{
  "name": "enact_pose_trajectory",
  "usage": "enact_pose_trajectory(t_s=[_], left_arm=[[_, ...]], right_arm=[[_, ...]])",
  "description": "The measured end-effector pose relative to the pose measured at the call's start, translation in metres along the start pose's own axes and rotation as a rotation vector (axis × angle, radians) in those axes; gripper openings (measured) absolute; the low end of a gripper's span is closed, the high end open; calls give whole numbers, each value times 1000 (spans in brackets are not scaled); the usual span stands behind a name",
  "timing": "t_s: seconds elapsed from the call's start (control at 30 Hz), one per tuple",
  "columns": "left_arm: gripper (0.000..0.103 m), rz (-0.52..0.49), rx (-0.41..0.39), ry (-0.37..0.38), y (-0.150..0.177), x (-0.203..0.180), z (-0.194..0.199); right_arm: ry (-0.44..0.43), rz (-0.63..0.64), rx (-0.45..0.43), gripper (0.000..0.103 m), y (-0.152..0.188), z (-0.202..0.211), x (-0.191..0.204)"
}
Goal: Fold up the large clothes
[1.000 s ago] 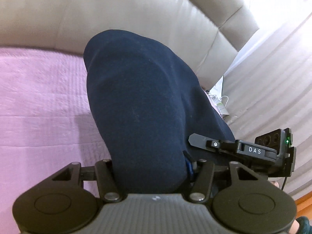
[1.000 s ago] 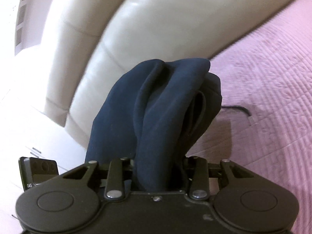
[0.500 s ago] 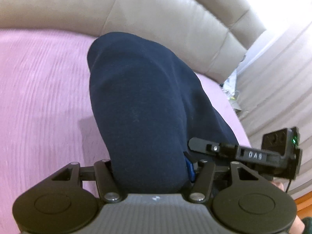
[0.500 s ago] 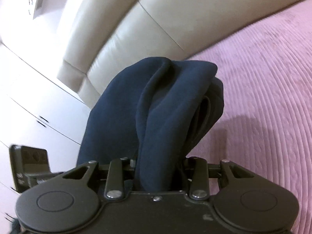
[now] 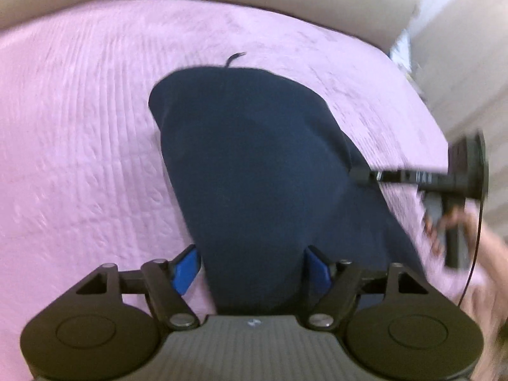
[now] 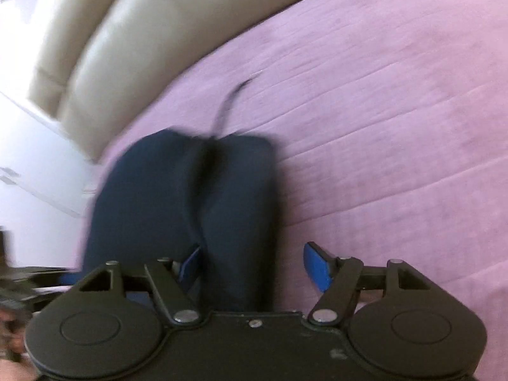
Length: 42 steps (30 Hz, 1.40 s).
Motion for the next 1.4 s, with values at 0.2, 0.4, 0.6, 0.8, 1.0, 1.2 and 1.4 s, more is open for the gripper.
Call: enact_pose_trajectory(t_s=[0.2, 0.4, 0.6, 0.8, 1.0, 1.2, 1.4], left_arm=[[71, -201, -80, -159, -32, -15, 18], [75, -31, -133, -189, -88, 25, -10], [83, 6, -98, -218, -87, 45, -47], [97, 89, -134, -233, -82, 54, -44], [82, 141, -111, -279, -67, 22, 14], [87, 167, -200, -344, -32, -26, 92], [90, 242, -310, -361, 27, -69, 134]], right_arm=[[11, 72, -184, 85, -44, 45, 43], [63, 326, -21, 85, -34, -30, 116], [140, 279, -33, 85, -38, -78, 86], [185, 191, -1, 93, -46, -69, 53], [276, 107, -22, 95, -51, -8, 48], [165, 89, -40, 101, -35, 75, 105], [101, 154, 22, 102, 21, 129, 173]])
Point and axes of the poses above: each gripper's, at about its wrist camera, not at the fingertips, and z roughly against the way its jaws point, x to its left, y to its underside, the point moved 7 cm from there along -z, roughly the way its jaws point, and after that the axes turned 5 degrees about y, right-handed, at the moved point
